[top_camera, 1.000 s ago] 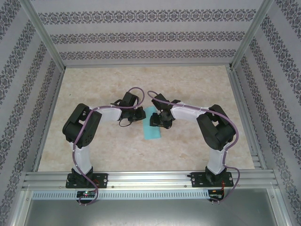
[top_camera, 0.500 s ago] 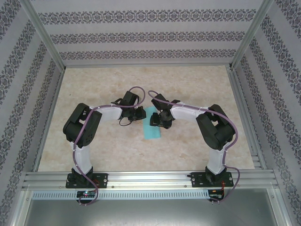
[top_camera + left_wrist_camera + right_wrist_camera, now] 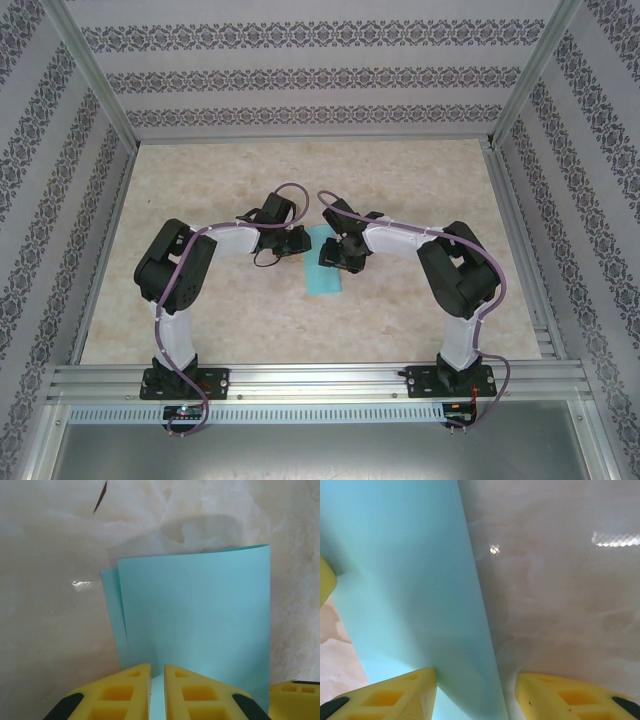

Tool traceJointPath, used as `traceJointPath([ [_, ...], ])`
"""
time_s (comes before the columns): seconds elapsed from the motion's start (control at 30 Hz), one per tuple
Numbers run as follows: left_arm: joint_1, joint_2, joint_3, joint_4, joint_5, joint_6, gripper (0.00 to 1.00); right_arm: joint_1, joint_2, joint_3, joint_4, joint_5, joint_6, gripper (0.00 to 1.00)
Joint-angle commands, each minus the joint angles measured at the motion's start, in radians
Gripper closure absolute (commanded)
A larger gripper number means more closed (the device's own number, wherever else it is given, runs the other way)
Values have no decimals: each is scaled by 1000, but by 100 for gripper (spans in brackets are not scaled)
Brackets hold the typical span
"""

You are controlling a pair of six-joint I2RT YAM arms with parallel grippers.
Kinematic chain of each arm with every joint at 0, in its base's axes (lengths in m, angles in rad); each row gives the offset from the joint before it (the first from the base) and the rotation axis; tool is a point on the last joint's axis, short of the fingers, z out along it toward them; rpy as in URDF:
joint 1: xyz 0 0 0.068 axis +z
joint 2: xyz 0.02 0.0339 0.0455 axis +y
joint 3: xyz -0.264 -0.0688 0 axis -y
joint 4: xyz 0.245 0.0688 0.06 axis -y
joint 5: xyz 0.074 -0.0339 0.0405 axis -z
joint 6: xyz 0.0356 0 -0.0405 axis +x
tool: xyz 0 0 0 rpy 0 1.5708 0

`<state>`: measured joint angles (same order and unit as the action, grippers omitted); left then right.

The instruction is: Fold a paper plane with a square sheet of paper (pick it up from the middle)

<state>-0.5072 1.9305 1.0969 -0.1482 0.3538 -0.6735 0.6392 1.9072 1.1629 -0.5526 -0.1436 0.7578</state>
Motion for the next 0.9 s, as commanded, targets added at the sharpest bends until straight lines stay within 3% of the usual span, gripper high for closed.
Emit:
traceJointPath([
  [0.0,-9,-7,18,7,10,16,84,-13,136,-78,-36,68,-8,49],
  [0.5,-8,-166,-61,58,-125,-8,83,-2,153,-74,-52,87,-60,49],
  [0.87,-9,-158,-59,49,-116,-5,83,6,160,-72,-46,79,-84,49],
])
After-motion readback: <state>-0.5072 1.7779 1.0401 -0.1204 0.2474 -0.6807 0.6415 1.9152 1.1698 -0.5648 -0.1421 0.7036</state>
